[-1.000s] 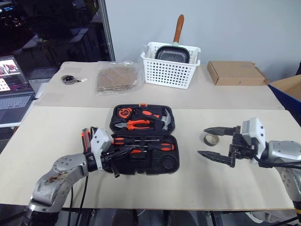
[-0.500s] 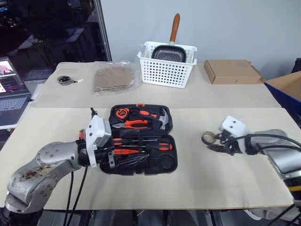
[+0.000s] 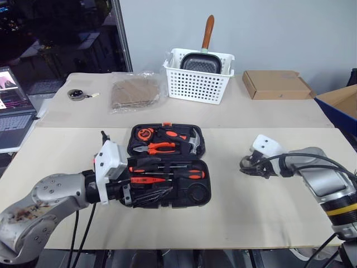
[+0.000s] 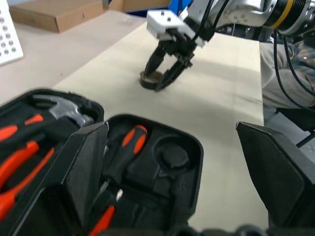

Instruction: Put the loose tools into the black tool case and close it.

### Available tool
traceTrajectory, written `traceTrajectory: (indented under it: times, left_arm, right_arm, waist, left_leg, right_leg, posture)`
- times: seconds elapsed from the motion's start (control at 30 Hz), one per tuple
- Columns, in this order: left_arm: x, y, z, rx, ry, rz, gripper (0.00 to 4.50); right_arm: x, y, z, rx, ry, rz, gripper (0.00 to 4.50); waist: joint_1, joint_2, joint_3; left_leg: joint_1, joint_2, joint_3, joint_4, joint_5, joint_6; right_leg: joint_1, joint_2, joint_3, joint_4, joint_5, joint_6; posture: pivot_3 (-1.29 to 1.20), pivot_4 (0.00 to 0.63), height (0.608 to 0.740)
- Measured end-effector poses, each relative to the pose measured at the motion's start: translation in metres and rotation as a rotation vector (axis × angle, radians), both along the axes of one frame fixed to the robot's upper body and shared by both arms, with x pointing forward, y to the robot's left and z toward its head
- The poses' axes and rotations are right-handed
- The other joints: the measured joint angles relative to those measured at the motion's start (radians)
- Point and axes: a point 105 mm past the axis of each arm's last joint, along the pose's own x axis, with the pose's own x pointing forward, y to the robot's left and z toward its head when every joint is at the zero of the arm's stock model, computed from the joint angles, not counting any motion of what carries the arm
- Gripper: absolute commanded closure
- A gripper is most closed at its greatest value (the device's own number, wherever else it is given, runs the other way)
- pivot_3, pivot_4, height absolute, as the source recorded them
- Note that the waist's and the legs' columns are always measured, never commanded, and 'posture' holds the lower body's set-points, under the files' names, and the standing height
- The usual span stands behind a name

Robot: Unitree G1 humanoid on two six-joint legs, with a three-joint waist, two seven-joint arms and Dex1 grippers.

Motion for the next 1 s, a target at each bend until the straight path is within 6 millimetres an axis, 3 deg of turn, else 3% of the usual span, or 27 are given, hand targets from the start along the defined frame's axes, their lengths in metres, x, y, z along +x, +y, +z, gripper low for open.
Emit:
traceTrajectory:
  times: [0.1,0.13,0.17,0.27,0.37,0.47,0.53,0.63,0.8,0.9,1.0]
  left_arm:
    - [0.012,0.028,-0.010,-0.062,0.045,0.205,0.04]
    - [0.016,0.038,-0.014,-0.068,0.052,0.277,0.04]
    - [0.025,0.060,-0.019,-0.088,0.053,0.444,0.04]
    - [0.033,0.087,-0.024,-0.078,0.049,0.667,0.04]
    - [0.040,0.109,-0.027,-0.089,0.082,0.877,0.04]
    - [0.044,0.131,-0.036,-0.024,0.172,1.083,0.04]
    - [0.048,0.136,-0.044,-0.004,0.257,1.165,0.04]
    - [0.058,0.128,-0.058,0.001,0.388,1.195,0.04]
    - [0.061,0.115,-0.087,0.064,0.575,1.231,0.04]
    - [0.063,0.117,-0.090,0.094,0.580,1.287,0.75]
    - [0.062,0.123,-0.091,0.114,0.574,1.329,1.80]
  right_arm:
    - [-0.007,0.009,0.008,0.053,-0.033,0.064,1.78]
    - [-0.010,0.013,0.011,0.111,-0.039,0.085,1.78]
    - [-0.019,0.024,0.020,0.263,-0.056,0.144,1.78]
    - [-0.033,0.033,0.032,0.428,-0.053,0.245,1.78]
    - [-0.036,0.032,0.038,0.447,-0.077,0.286,1.78]
    - [-0.045,0.043,0.048,0.496,-0.100,0.382,1.78]
    - [-0.052,0.055,0.057,0.572,-0.110,0.457,1.78]
    - [-0.063,0.070,0.073,0.685,-0.110,0.569,1.78]
    - [-0.076,0.085,0.091,0.712,-0.140,0.702,1.78]
    - [-0.076,0.085,0.089,0.710,-0.139,0.703,1.81]
    - [-0.077,0.084,0.086,0.714,-0.130,0.694,1.81]
  waist:
    - [0.001,0.000,0.000]
    - [0.002,0.000,0.000]
    - [0.003,0.000,0.000]
    - [0.004,-0.001,0.001]
    - [0.009,-0.001,0.001]
    - [0.010,-0.002,0.001]
    - [0.010,-0.002,0.001]
    - [0.012,-0.002,0.001]
    - [0.010,-0.003,0.001]
    - [0.010,-0.002,0.001]
    - [0.008,-0.002,0.001]
  left_leg:
    - [0.000,0.000,-0.001,0.000,0.000,0.000]
    - [0.000,0.000,-0.001,-0.001,0.000,0.000]
    - [0.000,0.000,-0.002,-0.001,0.000,0.000]
    - [0.000,0.000,-0.001,-0.001,0.000,0.000]
    - [0.000,0.000,-0.001,0.000,0.000,0.000]
    - [0.001,0.000,-0.001,0.000,0.000,0.000]
    - [0.002,0.000,-0.002,0.000,0.001,-0.001]
    - [0.002,0.000,-0.002,0.000,0.001,-0.002]
    - [0.002,0.000,-0.002,-0.001,0.001,-0.002]
    - [0.002,0.000,-0.002,-0.002,0.002,-0.004]
    - [0.003,0.000,-0.002,-0.003,0.003,-0.005]
  right_leg:
    - [0.000,0.000,-0.001,0.000,0.000,0.000]
    - [0.001,0.000,-0.001,-0.001,0.000,0.000]
    - [0.002,0.000,-0.002,-0.002,0.000,0.000]
    - [0.003,-0.001,-0.001,-0.003,0.002,0.001]
    - [0.004,-0.003,-0.001,-0.005,0.004,0.002]
    - [0.004,-0.001,-0.001,-0.004,0.005,0.001]
    - [0.004,0.000,-0.001,-0.003,0.006,0.000]
    - [0.004,0.000,-0.001,-0.003,0.006,0.000]
    - [0.004,0.000,-0.001,-0.003,0.007,0.000]
    - [0.003,0.000,-0.001,-0.003,0.007,-0.001]
    - [0.003,0.000,-0.001,-0.002,0.007,-0.002]
  posture:
    - [0.00,0.150,0.740]
    - [0.00,0.150,0.740]
    - [0.00,0.150,0.740]
    - [0.00,0.150,0.740]
    - [0.00,0.150,0.740]
    - [0.00,0.150,0.740]
    - [0.00,0.150,0.740]
    - [0.00,0.150,0.740]
    - [0.00,0.150,0.740]
    - [0.00,0.150,0.740]
    - [0.00,0.150,0.740]
